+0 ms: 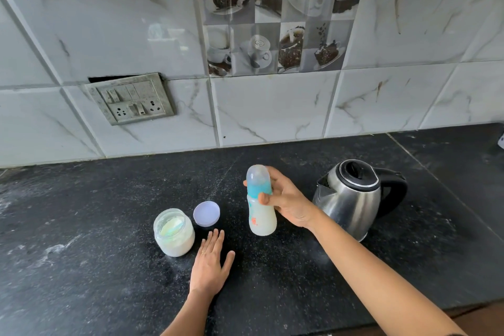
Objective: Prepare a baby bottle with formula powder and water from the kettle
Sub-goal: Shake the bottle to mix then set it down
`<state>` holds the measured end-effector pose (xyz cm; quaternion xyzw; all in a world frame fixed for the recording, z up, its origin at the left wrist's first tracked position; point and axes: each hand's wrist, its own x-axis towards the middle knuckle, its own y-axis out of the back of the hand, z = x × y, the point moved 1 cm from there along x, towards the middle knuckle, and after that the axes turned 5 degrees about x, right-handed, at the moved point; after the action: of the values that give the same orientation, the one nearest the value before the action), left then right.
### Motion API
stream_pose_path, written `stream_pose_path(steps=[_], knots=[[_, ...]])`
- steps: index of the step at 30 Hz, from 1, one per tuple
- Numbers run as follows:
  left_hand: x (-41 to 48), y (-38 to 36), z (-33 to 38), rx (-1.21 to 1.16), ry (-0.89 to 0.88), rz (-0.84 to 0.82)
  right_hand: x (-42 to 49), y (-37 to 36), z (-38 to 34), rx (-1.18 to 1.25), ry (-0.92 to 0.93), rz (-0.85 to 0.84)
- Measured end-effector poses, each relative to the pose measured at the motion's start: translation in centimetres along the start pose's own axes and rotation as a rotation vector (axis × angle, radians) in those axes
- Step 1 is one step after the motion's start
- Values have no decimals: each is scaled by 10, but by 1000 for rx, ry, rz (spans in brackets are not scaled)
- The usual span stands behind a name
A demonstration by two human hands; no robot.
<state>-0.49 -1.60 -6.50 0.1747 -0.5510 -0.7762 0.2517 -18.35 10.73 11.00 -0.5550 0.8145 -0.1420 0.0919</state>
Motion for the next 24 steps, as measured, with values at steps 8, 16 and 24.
stream_pose_path(steps=[8, 16, 24], knots=[[0, -3, 0, 2, 12, 8, 9, 32, 41, -259, -173, -93], [0, -2, 0, 14, 6, 9, 15, 47, 62, -506, -278, -219], [0, -2, -1, 18, -12, 16, 26, 52, 50, -899, -240, -331]])
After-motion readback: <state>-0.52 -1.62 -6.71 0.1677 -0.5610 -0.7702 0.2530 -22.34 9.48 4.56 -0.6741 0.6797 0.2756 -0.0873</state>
